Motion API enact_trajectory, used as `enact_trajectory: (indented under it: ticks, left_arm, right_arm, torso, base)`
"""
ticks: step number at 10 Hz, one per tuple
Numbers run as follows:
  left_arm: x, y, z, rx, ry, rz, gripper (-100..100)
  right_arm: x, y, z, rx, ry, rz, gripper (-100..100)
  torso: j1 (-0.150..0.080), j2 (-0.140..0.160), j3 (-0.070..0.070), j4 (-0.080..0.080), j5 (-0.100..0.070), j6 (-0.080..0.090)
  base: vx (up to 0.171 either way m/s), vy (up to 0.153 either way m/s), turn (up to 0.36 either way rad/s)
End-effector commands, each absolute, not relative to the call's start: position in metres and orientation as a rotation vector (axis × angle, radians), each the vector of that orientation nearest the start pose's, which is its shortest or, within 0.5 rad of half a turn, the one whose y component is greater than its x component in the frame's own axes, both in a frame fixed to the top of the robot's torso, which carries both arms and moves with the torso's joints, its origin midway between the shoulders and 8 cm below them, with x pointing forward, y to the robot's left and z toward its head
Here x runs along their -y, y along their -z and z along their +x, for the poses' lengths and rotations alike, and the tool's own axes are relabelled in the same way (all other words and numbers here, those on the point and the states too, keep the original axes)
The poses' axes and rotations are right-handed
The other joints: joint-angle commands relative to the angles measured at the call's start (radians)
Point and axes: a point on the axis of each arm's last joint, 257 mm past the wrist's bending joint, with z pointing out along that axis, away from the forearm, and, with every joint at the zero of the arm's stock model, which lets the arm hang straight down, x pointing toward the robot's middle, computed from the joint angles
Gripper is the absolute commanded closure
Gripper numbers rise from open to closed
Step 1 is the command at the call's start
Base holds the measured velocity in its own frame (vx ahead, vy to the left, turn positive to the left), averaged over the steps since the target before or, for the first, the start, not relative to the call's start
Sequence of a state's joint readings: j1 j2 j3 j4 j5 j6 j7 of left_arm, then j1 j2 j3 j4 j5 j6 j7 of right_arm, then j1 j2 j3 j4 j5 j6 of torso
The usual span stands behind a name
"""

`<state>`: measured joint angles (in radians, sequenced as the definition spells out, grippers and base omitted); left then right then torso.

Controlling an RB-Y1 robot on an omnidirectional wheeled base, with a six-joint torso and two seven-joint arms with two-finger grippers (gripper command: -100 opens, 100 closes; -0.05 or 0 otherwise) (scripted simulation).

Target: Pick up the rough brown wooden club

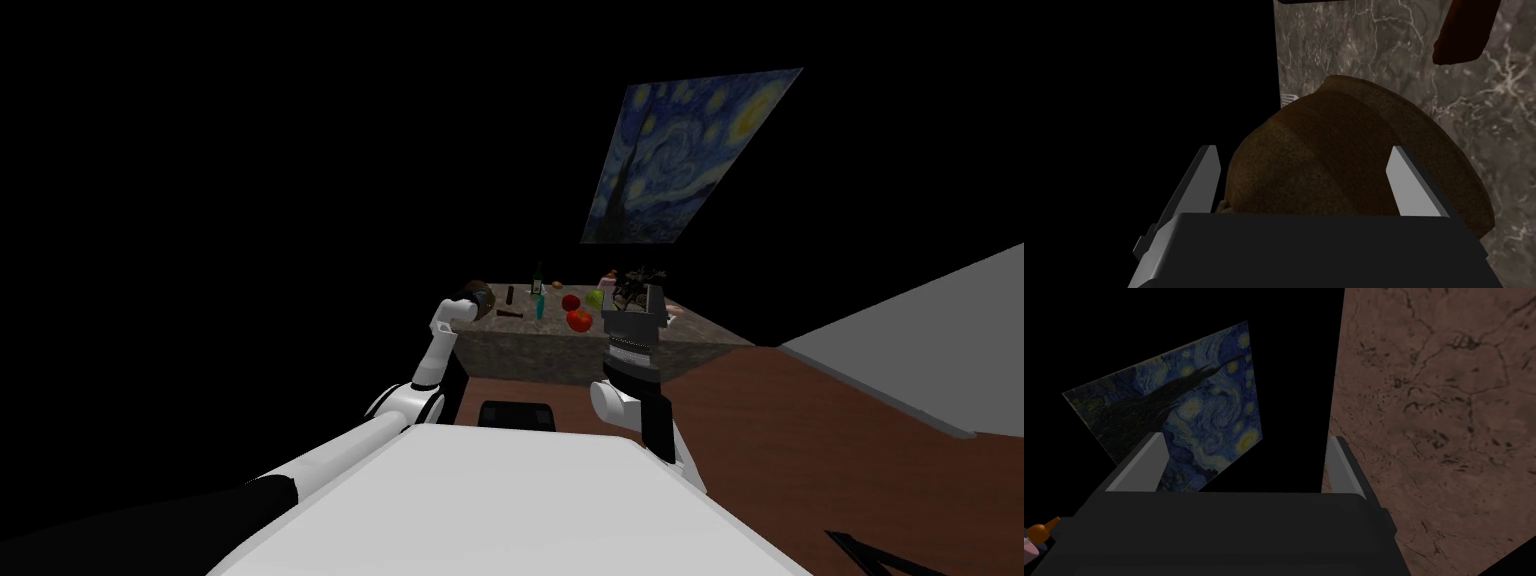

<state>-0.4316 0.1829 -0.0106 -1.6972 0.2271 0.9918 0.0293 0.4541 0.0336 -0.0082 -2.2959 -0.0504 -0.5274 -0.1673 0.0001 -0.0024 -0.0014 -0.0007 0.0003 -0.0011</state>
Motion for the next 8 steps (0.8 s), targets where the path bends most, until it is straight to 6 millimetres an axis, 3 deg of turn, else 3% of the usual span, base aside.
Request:
enact_trajectory:
  ticks: [1,8]
  left_arm:
    - [-0.172,0.182,0.602,-1.738,1.042,-1.504,-100]
    - [-0.172,0.222,0.586,-1.850,0.909,-1.682,-100]
  right_arm:
    - [0.285,-0.051,0.336,-0.444,-1.517,0.696,0]
    - [0.285,-0.051,0.336,-0.444,-1.517,0.696,0]
  torso:
    - [0.000,0.000,0.000,0.000,0.000,0.000]
    - [-0.001,0.000,0.000,0.000,0.000,0.000]
  base:
    - [0.028,0.017,-0.160]
    - [0.027,0.007,-0.086]
